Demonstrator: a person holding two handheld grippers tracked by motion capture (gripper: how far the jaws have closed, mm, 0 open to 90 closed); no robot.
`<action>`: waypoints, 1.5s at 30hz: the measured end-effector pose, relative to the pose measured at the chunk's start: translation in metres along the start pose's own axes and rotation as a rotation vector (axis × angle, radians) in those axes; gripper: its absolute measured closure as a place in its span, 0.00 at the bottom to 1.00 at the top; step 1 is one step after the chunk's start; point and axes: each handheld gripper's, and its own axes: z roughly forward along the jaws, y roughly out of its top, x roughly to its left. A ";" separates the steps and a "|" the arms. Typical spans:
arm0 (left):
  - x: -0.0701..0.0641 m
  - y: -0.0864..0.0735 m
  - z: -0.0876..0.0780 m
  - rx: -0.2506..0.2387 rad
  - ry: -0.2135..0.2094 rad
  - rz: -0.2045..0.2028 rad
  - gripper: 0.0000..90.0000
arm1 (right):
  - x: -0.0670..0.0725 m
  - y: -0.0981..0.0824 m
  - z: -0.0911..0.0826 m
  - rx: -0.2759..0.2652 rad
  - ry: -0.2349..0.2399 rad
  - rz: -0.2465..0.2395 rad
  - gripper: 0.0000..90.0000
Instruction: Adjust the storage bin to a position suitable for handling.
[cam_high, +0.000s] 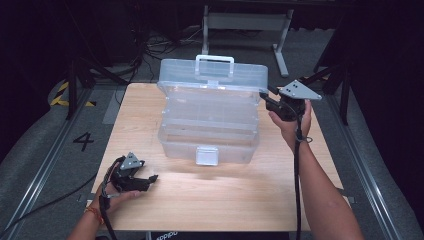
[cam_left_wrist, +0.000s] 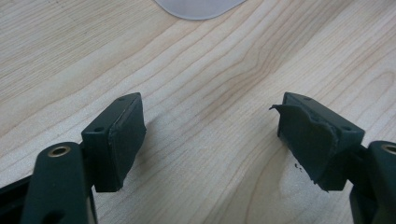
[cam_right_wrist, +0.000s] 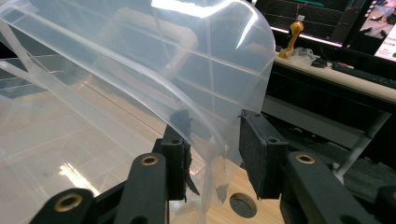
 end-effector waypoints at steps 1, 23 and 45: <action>0.000 0.000 0.000 0.000 0.000 0.000 0.26 | 0.000 0.001 0.001 -0.001 -0.008 -0.005 0.73; 0.001 0.000 0.000 -0.001 0.003 0.005 0.26 | -0.006 0.011 0.015 -0.015 -0.104 -0.031 0.88; 0.001 0.001 0.000 -0.001 0.000 0.003 0.26 | -0.010 0.018 0.023 -0.004 -0.135 -0.049 0.94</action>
